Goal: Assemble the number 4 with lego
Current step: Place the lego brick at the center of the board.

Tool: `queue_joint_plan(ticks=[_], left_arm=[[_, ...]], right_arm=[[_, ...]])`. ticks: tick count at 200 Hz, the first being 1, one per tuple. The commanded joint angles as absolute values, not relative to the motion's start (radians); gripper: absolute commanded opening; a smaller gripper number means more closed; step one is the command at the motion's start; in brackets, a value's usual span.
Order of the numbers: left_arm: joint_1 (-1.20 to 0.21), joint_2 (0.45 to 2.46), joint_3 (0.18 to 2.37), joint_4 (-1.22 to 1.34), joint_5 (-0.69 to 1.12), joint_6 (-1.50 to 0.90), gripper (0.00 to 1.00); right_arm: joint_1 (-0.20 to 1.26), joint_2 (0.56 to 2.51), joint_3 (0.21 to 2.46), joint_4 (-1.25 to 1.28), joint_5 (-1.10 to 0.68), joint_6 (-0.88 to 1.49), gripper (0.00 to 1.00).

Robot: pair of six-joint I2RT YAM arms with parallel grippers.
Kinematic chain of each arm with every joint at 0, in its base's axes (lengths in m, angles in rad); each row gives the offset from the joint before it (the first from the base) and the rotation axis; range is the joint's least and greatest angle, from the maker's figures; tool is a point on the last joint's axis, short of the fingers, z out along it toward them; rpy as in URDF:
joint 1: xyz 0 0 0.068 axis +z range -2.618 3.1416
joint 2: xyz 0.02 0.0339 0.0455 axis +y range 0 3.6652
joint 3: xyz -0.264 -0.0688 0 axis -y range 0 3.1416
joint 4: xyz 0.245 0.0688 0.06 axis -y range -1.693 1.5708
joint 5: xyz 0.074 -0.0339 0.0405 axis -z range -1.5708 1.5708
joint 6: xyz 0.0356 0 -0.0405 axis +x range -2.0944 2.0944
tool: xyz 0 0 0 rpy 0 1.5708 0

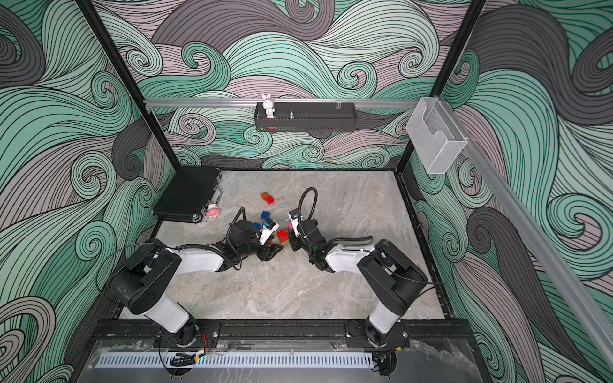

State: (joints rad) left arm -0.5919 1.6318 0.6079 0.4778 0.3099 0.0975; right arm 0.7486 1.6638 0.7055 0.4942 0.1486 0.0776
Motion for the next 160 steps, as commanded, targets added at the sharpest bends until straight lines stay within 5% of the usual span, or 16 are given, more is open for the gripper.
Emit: queue_joint_plan(ticks=[1,160], left_arm=[[-0.598,1.676,0.649,0.534,0.35,0.125,0.64],[-0.629,1.733,0.642,0.666,0.356,0.181,0.48]], right_arm=[[0.756,1.717,0.651,0.121,0.091,0.073,0.3],[0.756,1.698,0.62,0.183,0.008,0.001,0.31]])
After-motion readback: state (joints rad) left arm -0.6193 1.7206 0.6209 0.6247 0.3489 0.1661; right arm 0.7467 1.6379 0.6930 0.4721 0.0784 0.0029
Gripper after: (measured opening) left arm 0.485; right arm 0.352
